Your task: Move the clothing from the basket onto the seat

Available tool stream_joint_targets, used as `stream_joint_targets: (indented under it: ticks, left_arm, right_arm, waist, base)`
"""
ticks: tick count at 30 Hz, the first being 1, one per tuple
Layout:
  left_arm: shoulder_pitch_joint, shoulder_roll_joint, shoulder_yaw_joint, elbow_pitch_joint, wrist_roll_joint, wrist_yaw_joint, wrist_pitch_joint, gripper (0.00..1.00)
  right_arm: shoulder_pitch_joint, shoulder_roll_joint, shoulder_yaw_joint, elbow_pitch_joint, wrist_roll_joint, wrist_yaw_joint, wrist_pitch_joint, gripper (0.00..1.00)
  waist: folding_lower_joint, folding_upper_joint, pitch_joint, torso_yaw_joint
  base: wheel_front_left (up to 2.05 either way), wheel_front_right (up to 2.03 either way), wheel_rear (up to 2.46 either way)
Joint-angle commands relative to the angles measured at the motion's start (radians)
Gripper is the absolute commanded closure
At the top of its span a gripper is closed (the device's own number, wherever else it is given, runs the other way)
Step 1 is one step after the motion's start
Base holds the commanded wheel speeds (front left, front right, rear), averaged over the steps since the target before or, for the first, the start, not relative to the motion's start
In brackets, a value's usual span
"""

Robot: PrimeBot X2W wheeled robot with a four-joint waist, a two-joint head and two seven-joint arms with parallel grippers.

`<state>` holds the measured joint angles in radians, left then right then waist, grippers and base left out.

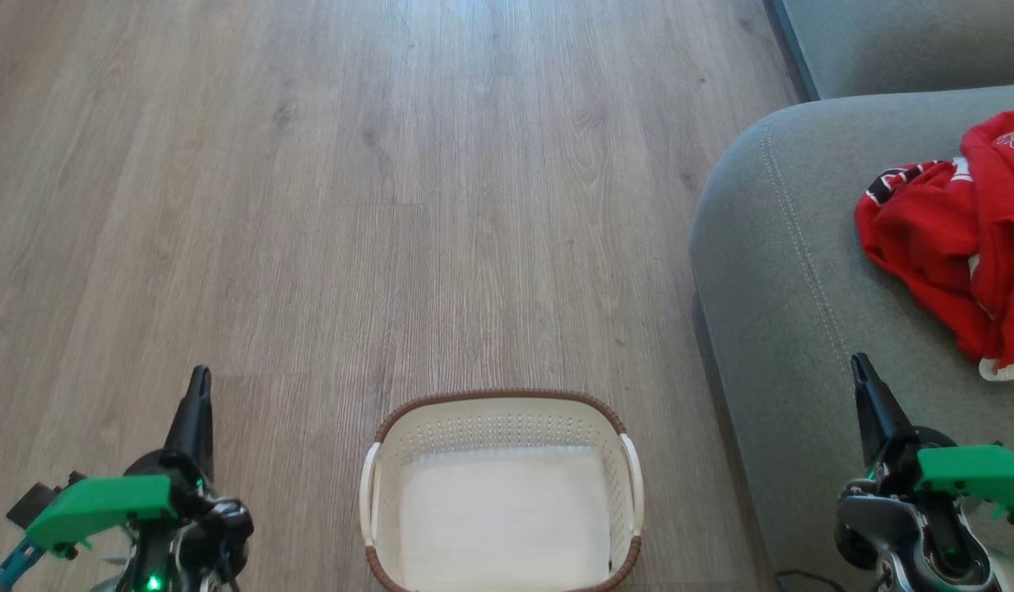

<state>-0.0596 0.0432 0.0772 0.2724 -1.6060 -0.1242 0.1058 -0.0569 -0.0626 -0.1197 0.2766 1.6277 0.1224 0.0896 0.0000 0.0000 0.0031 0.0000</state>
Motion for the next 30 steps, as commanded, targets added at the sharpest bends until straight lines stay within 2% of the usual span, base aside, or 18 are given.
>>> stream_joint_targets:
  ticks: [1,30]
  left_arm:
    - [-0.049,0.007,0.037,-0.027,-0.003,-0.007,0.008,1.00]
    - [-0.049,0.007,0.037,-0.027,-0.003,-0.007,0.007,1.00]
  right_arm:
    - [-0.050,0.002,0.019,-0.032,-0.008,0.008,0.013,1.00]
    - [-0.050,0.006,0.014,-0.032,-0.012,0.008,0.017,1.00]
  waist:
    - [0.0000,0.0000,0.000,0.000]
    - [0.0000,0.0000,0.000,0.000]
  base:
    - [0.00,0.00,0.00]
    - [0.00,0.00,0.00]
